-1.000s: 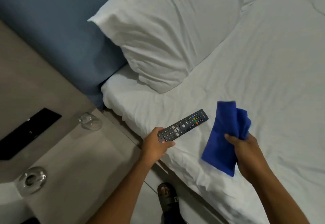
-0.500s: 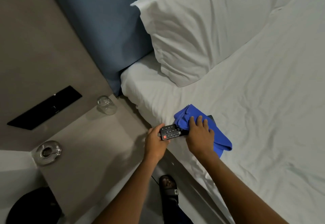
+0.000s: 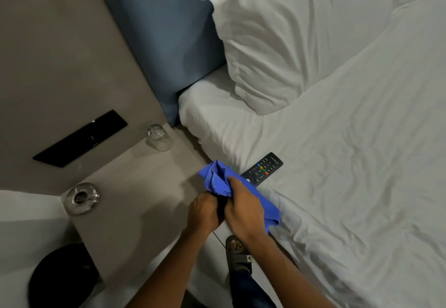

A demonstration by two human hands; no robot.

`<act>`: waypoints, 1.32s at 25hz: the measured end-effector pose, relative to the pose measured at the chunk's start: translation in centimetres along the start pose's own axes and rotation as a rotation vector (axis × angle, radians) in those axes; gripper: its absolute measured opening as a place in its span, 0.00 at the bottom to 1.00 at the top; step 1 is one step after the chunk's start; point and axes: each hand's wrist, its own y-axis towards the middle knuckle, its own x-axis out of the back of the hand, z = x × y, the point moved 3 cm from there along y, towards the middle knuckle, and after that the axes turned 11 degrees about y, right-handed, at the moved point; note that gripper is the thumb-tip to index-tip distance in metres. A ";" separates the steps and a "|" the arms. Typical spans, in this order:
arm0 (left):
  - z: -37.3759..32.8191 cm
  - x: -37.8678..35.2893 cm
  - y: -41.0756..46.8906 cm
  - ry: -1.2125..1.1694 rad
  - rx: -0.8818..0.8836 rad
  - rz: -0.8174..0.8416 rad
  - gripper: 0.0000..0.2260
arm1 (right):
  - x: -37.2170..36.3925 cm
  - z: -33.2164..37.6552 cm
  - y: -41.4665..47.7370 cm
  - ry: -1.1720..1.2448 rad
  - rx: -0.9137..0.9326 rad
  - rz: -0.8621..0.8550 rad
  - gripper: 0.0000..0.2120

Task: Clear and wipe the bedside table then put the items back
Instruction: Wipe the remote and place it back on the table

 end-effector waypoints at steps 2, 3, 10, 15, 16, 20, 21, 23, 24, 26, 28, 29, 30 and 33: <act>2.7 0.6 -1.6 -0.217 0.095 0.019 0.12 | -0.7 1.4 -0.2 0.433 -0.160 0.057 0.12; 4.2 0.7 -2.4 -0.423 0.131 0.059 0.14 | -0.7 1.8 -0.3 0.587 -0.260 0.091 0.11; 11.4 1.3 -8.6 -1.607 0.258 0.292 0.15 | 1.0 3.1 1.7 0.536 -0.148 -0.129 0.18; 11.9 2.1 -10.5 -1.757 0.156 0.297 0.13 | -6.4 8.0 2.4 0.382 0.071 0.108 0.22; 12.6 2.5 -10.8 -1.716 0.155 0.246 0.12 | -7.7 8.4 1.8 0.394 0.097 0.143 0.23; 16.3 4.0 -11.8 -1.387 0.272 0.048 0.19 | -11.8 8.6 -0.2 0.405 0.071 0.322 0.25; 17.2 4.2 -12.0 -1.304 0.287 0.001 0.21 | -12.6 8.6 -0.3 0.428 0.021 0.344 0.23; 19.0 4.1 -12.5 -1.198 0.276 -0.086 0.23 | -13.9 8.5 -0.5 0.520 -0.137 0.361 0.21; 19.8 3.9 -12.7 -1.175 0.263 -0.107 0.23 | -14.5 8.2 -0.6 0.572 -0.226 0.374 0.19; 21.1 3.0 -13.1 -1.160 0.277 -0.096 0.21 | -15.2 7.7 -1.1 0.657 -0.364 0.442 0.11; 22.4 1.5 -13.8 -1.182 0.346 -0.034 0.15 | -15.5 7.3 -1.3 0.700 -0.440 0.470 0.10; 23.3 0.7 -14.0 -1.182 0.395 -0.018 0.12 | -15.4 7.0 -1.3 0.712 -0.461 0.460 0.12; 24.1 0.0 -14.2 -1.158 0.450 -0.019 0.12 | -15.3 6.7 -1.0 0.720 -0.479 0.437 0.14; 25.3 -1.6 -13.6 -0.985 0.591 -0.093 0.20 | -15.1 5.0 0.2 0.600 -0.463 0.334 0.13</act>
